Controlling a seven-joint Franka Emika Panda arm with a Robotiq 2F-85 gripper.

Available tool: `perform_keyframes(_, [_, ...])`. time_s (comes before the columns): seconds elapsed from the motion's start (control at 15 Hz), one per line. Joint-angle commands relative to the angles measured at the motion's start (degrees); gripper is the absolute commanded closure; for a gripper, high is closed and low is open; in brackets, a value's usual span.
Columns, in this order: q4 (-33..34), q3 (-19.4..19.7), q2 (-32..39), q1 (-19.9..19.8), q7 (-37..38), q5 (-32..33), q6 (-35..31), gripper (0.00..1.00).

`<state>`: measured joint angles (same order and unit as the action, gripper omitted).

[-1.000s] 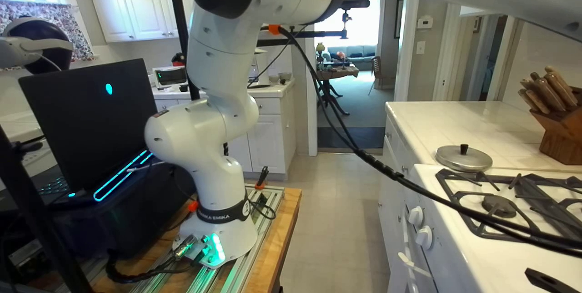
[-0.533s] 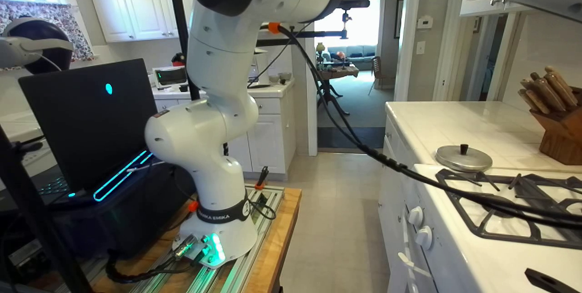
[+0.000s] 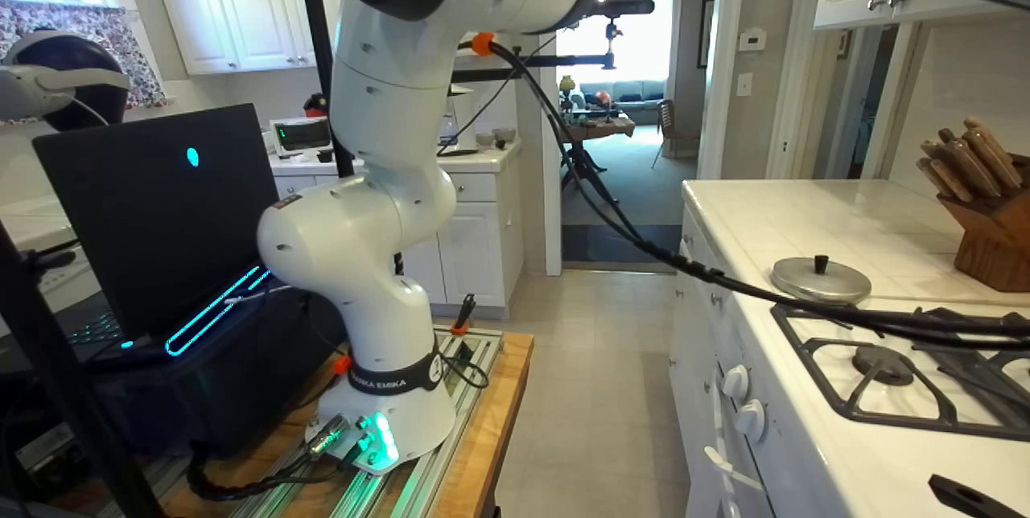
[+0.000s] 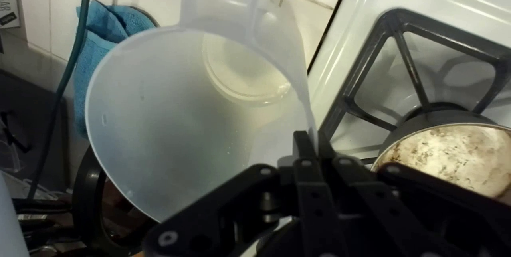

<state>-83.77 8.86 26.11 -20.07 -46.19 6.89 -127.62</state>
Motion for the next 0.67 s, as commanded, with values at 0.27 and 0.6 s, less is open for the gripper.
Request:
perform_keyframes(0.27, [-1.6,-1.0,-4.8,2.3,-1.2,1.0,8.5,0.99])
perform_keyframes(0.6, [-1.7,-1.6,-6.4,4.0,-3.1,1.9,15.8,0.99])
